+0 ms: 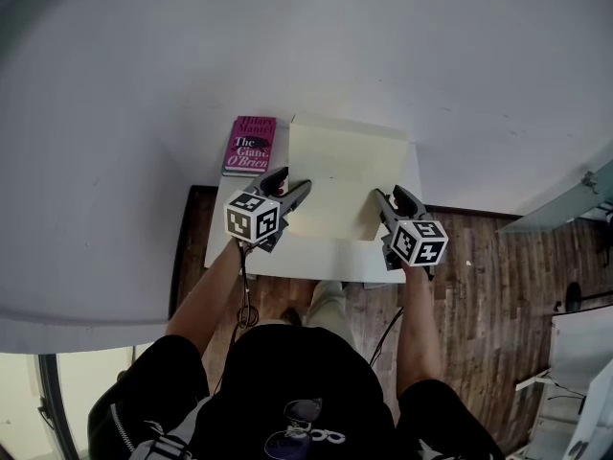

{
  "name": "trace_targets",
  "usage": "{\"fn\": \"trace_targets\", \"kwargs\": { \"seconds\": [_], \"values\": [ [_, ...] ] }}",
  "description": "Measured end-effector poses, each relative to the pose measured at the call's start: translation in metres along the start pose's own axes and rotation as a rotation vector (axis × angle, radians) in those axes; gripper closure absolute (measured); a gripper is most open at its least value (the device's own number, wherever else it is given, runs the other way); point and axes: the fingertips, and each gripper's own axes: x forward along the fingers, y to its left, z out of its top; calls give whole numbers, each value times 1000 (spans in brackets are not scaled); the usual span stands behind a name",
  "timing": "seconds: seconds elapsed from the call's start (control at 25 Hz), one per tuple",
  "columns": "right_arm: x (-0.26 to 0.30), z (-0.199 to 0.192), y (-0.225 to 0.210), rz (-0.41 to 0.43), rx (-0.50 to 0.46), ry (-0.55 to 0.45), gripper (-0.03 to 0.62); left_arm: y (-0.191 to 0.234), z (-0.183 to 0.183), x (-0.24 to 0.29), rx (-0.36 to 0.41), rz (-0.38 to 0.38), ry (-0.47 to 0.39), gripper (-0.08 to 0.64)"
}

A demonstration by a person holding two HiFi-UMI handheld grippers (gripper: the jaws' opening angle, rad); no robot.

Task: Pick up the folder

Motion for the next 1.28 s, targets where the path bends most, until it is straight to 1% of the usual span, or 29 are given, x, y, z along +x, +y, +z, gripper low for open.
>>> {"fn": "trace_targets", "kwargs": {
  "seconds": [0.4, 1.28],
  "values": [
    [2, 0, 1, 0, -14, 13, 382, 2, -2, 0, -7, 4, 8, 279],
    [6, -2, 3, -5, -12, 21, 391, 7, -2, -2, -16, 2, 8, 279]
  ]
}}
